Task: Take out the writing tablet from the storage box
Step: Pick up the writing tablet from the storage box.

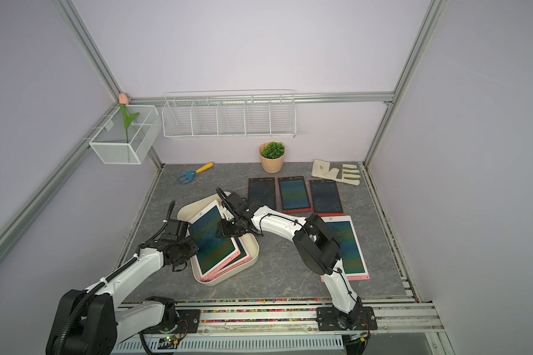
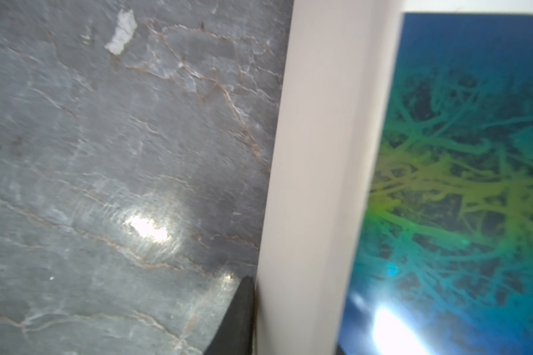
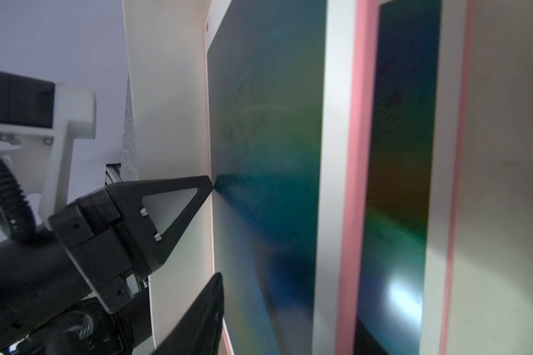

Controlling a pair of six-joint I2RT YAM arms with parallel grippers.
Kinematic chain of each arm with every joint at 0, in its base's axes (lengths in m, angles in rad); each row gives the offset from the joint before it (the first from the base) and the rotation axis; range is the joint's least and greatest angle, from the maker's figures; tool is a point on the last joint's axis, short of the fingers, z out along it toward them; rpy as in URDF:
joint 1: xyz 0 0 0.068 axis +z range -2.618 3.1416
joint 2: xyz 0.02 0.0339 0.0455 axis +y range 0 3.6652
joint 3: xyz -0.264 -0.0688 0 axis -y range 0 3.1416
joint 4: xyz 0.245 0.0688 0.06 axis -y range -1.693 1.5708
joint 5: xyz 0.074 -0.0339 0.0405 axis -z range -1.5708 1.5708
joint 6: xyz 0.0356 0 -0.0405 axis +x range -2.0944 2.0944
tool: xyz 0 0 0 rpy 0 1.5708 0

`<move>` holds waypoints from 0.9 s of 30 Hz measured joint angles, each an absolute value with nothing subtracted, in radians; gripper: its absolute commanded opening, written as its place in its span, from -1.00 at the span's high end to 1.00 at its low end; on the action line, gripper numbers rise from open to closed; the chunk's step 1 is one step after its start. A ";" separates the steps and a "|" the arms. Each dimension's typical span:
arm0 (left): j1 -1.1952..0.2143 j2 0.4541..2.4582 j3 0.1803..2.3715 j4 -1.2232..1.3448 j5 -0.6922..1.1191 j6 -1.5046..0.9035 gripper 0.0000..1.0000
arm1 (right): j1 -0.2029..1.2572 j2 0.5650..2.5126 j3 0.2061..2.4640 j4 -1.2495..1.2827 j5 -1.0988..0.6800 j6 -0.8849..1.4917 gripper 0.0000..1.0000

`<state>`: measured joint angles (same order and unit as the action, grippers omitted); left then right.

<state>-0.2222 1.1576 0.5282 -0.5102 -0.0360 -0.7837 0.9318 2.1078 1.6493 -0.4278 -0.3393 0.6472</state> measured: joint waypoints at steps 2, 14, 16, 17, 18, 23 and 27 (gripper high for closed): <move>-0.222 1.158 0.528 -0.510 -0.036 -0.784 0.53 | 0.939 2.107 1.649 -0.432 -0.345 0.646 0.06; -0.223 1.154 0.528 -0.511 -0.038 -0.784 0.53 | 0.936 2.107 1.649 -0.424 -0.413 0.644 0.28; -0.223 1.151 0.528 -0.511 -0.041 -0.783 0.53 | 0.934 2.107 1.649 -0.416 -0.435 0.650 0.34; -0.223 1.150 0.528 -0.511 -0.044 -0.781 0.53 | 0.932 2.107 1.649 -0.410 -0.445 0.652 0.37; -0.223 1.148 0.528 -0.511 -0.045 -0.780 0.53 | 0.931 2.107 1.649 -0.404 -0.451 0.652 0.39; -0.223 1.117 0.528 -0.515 -0.055 -0.773 0.45 | 0.925 2.107 1.649 -0.398 -0.470 0.653 0.56; -0.224 1.066 0.529 -0.522 -0.060 -0.765 0.34 | 0.920 2.107 1.648 -0.395 -0.472 0.655 0.72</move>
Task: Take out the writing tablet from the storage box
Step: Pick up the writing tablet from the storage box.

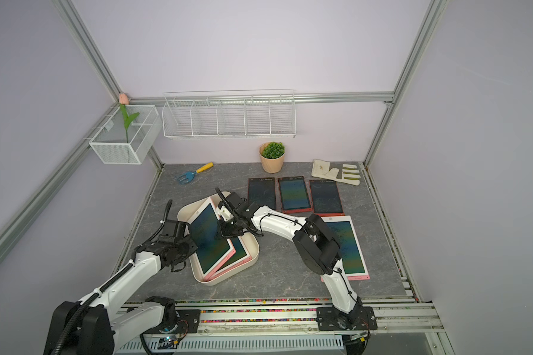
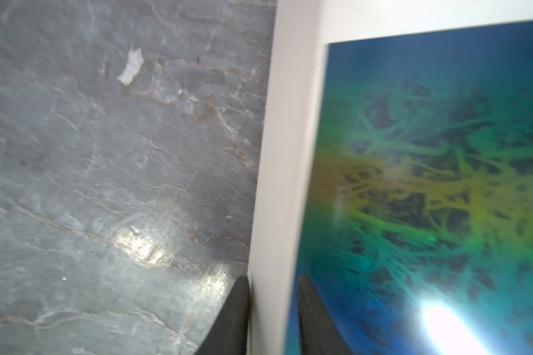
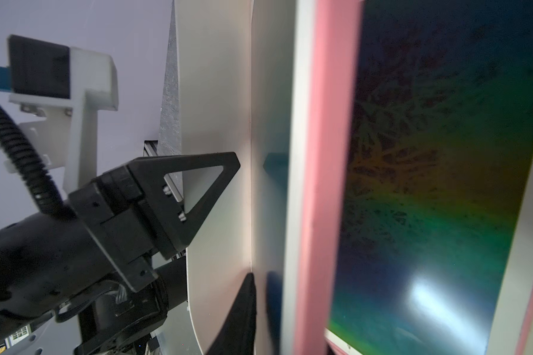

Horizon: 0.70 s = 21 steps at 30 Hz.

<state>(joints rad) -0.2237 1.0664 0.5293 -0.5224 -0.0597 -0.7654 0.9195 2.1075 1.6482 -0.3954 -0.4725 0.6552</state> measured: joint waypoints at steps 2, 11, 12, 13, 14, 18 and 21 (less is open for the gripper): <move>-0.224 1.043 0.532 -0.528 -0.061 -0.760 0.32 | 0.917 2.107 1.645 -0.390 -0.479 0.658 0.76; -0.223 0.995 0.609 -0.589 -0.067 -0.728 0.30 | 0.906 2.091 1.644 -0.376 -0.499 0.666 0.86; -0.223 0.991 0.617 -0.593 -0.066 -0.724 0.30 | 0.904 2.089 1.644 -0.376 -0.499 0.666 0.86; -0.223 0.986 0.625 -0.597 -0.066 -0.722 0.29 | 0.901 2.087 1.644 -0.376 -0.499 0.667 0.86; -0.223 0.982 0.632 -0.601 -0.065 -0.720 0.29 | 0.899 2.085 1.644 -0.376 -0.500 0.667 0.86; -0.223 0.968 0.662 -0.609 -0.062 -0.712 0.27 | 0.892 2.078 1.644 -0.376 -0.506 0.667 0.86; -0.223 0.955 0.670 -0.613 -0.059 -0.705 0.26 | 0.892 2.069 1.644 -0.377 -0.516 0.669 0.86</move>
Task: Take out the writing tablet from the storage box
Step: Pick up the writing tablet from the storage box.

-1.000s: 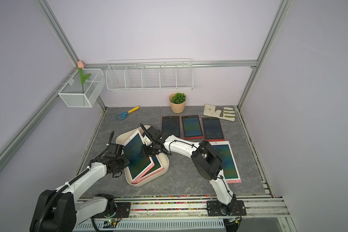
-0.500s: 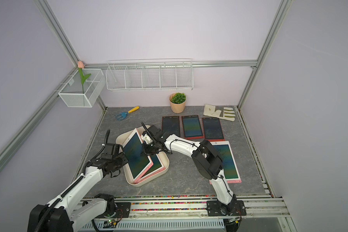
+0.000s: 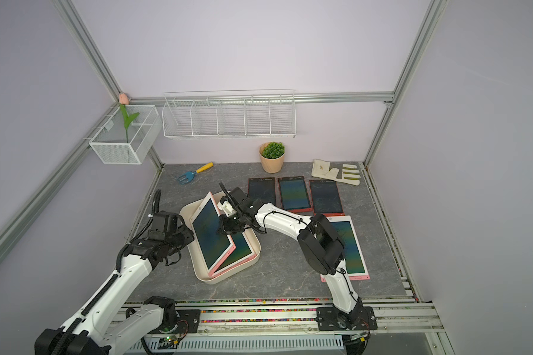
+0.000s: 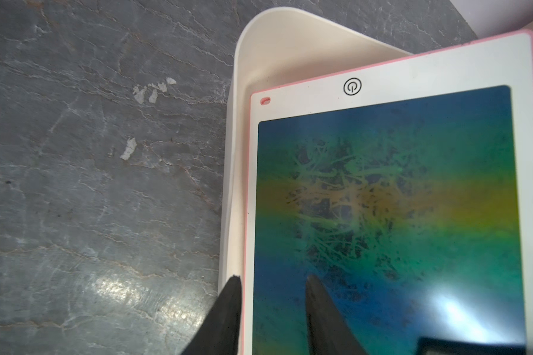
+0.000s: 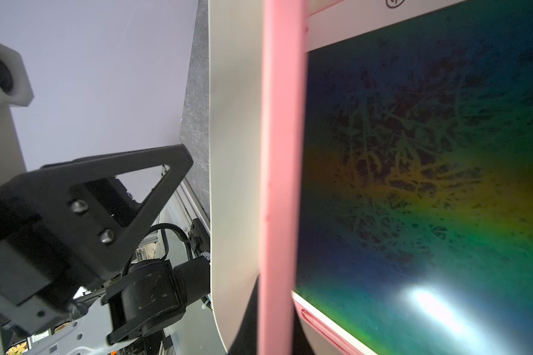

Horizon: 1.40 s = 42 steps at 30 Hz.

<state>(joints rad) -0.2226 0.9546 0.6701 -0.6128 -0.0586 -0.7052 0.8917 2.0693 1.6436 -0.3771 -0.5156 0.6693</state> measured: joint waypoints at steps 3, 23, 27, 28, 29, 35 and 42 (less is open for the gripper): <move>-0.222 0.947 0.675 -0.622 -0.053 -0.701 0.27 | 0.891 2.050 1.644 -0.383 -0.517 0.670 0.86; -0.221 0.946 0.746 -0.531 0.222 -0.646 0.11 | 0.643 1.550 1.363 -0.446 -0.515 0.647 0.86; -0.292 0.953 0.749 -0.493 0.237 -0.643 0.10 | 0.540 1.397 1.260 -0.469 -0.519 0.645 0.86; -0.325 0.960 0.756 -0.491 0.234 -0.643 0.10 | 0.519 1.363 1.242 -0.475 -0.522 0.644 0.86; -0.355 0.969 0.764 -0.488 0.233 -0.643 0.10 | 0.498 1.329 1.225 -0.482 -0.526 0.643 0.86; -0.509 1.055 0.821 -0.412 0.216 -0.654 0.10 | 0.392 1.161 1.140 -0.521 -0.563 0.634 0.86; -0.675 1.196 0.834 -0.224 0.250 -0.683 0.10 | 0.260 1.046 1.037 -0.565 -0.632 0.631 0.86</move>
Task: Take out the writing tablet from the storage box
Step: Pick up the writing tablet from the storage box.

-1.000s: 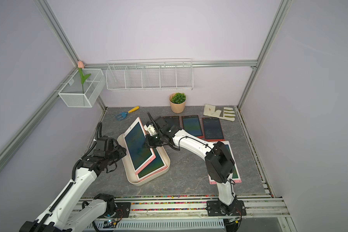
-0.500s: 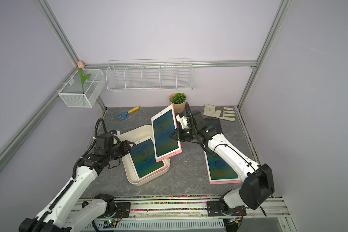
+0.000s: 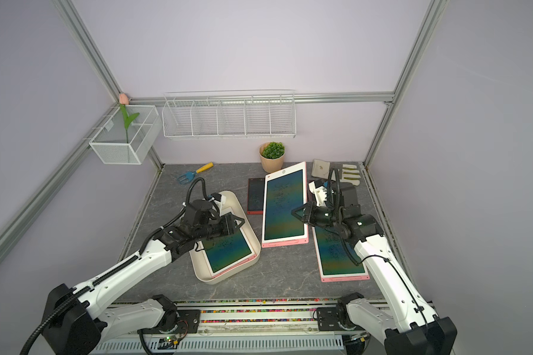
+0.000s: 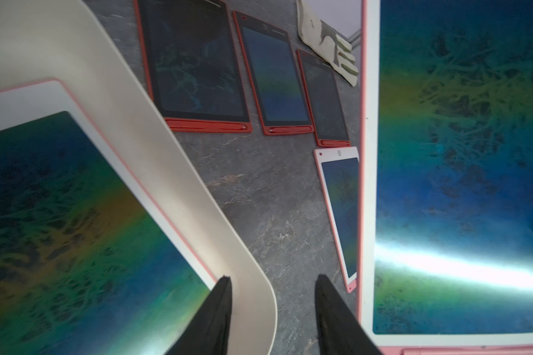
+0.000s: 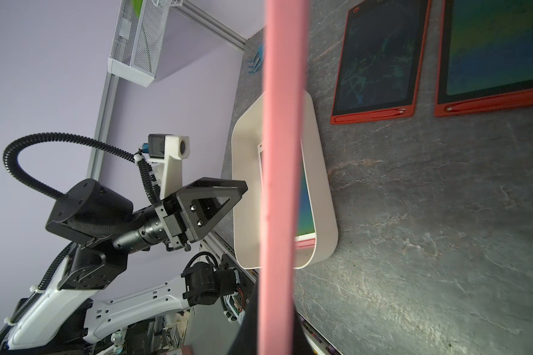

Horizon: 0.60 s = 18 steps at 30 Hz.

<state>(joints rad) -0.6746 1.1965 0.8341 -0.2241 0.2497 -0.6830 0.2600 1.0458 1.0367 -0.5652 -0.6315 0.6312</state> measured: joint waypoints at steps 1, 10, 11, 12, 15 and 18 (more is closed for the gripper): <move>-0.685 1.219 0.834 -0.189 0.267 -0.691 0.08 | 0.244 1.035 1.025 -0.568 -0.642 0.632 0.86; -0.719 1.320 0.834 0.038 0.381 -0.725 0.03 | 0.142 0.978 0.930 -0.564 -0.735 0.636 0.86; -0.719 1.331 0.834 0.059 0.396 -0.726 0.02 | 0.142 0.978 0.924 -0.562 -0.743 0.637 0.86; -0.719 1.341 0.834 0.078 0.407 -0.730 0.01 | 0.142 0.978 0.920 -0.562 -0.750 0.640 0.86; -0.719 1.380 0.830 0.141 0.446 -0.749 0.00 | 0.141 0.978 0.920 -0.556 -0.762 0.643 0.86; -0.719 1.422 0.823 0.194 0.477 -0.767 0.00 | 0.141 0.978 0.920 -0.549 -0.772 0.647 0.86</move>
